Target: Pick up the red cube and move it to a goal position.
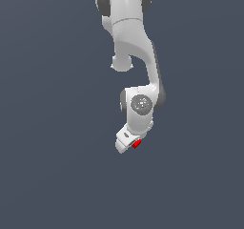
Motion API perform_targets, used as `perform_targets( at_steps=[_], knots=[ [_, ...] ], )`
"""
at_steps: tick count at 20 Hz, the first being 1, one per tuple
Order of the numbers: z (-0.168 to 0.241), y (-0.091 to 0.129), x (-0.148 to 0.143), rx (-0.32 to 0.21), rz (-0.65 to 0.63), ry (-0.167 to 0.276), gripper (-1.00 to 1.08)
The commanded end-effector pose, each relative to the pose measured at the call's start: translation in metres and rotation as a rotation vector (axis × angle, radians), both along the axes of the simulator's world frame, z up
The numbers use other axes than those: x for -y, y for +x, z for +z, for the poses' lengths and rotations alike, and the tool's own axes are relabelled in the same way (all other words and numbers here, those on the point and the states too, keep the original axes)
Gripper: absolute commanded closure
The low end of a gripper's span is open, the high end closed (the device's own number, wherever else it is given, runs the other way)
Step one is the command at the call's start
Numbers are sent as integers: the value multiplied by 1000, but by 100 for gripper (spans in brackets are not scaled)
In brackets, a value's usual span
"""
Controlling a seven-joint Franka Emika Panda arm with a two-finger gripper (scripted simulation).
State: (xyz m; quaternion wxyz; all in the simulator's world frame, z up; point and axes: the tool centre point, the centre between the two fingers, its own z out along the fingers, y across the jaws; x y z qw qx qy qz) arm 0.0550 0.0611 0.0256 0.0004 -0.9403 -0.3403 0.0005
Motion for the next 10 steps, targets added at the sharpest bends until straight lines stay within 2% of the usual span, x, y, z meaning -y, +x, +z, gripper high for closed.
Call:
perform_targets(
  at_steps=[1, 4, 5, 10],
  knots=[
    [-4, 1, -3, 1, 26, 0, -92],
    [-6, 2, -5, 1, 35, 0, -92],
    [-6, 2, -5, 1, 35, 0, 108],
    [-6, 2, -5, 1, 35, 0, 108]
  ],
)
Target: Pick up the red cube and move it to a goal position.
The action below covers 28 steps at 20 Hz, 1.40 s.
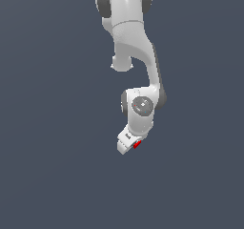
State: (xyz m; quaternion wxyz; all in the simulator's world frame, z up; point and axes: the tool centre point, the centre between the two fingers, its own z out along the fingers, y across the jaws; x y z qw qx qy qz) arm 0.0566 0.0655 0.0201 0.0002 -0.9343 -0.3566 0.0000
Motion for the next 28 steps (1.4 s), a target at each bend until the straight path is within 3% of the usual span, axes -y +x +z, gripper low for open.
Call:
perform_targets(
  at_steps=[1, 15, 28],
  knots=[
    [0, 0, 0, 0, 1, 0, 108],
    [25, -5, 4, 0, 0, 0, 108],
    [140, -30, 21, 0, 1, -2, 108]
  ],
)
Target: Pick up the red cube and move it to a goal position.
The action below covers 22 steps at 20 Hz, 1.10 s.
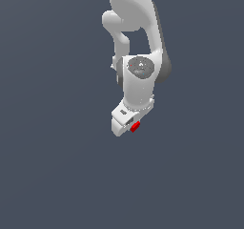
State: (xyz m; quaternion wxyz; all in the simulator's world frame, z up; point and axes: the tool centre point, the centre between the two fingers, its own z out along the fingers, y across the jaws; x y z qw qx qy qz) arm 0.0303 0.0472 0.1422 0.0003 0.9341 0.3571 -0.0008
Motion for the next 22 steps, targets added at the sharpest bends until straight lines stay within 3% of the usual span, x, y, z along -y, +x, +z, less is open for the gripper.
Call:
perform_targets(
  at_steps=[1, 13, 22],
  knots=[
    [30, -6, 4, 1, 0, 0, 108],
    [169, -33, 24, 1, 1, 2, 108],
    [236, -43, 34, 1, 1, 2, 108]
  ],
)
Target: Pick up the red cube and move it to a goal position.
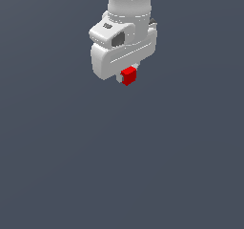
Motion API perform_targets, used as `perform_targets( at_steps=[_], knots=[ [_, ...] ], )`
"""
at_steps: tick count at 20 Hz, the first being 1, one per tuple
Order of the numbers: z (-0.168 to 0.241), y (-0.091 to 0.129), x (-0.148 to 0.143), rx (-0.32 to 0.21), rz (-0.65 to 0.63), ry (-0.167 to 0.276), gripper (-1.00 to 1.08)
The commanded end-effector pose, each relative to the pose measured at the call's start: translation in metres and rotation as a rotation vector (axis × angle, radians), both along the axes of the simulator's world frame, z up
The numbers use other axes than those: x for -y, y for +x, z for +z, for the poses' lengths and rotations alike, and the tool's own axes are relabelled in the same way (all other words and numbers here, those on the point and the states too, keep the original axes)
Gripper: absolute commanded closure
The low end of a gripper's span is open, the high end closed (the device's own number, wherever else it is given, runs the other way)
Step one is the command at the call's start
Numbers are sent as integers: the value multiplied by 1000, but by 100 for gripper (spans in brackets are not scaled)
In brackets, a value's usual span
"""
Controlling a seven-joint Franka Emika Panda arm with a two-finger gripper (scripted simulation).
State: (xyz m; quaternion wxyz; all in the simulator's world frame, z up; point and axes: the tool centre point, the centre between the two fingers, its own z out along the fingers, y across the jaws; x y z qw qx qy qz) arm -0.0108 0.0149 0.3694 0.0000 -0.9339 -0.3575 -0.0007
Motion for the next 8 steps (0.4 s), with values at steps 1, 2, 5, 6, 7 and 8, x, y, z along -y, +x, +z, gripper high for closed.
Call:
perform_targets(
  at_steps=[1, 2, 5, 6, 7, 8],
  knots=[
    [13, -2, 2, -1, 0, 0, 108],
    [16, -2, 3, -1, 0, 0, 108],
    [24, -3, 4, -1, -1, 0, 108],
    [25, -3, 4, -1, -1, 0, 108],
    [26, -3, 4, -1, -1, 0, 108],
    [26, -3, 4, -1, -1, 0, 108]
  ],
)
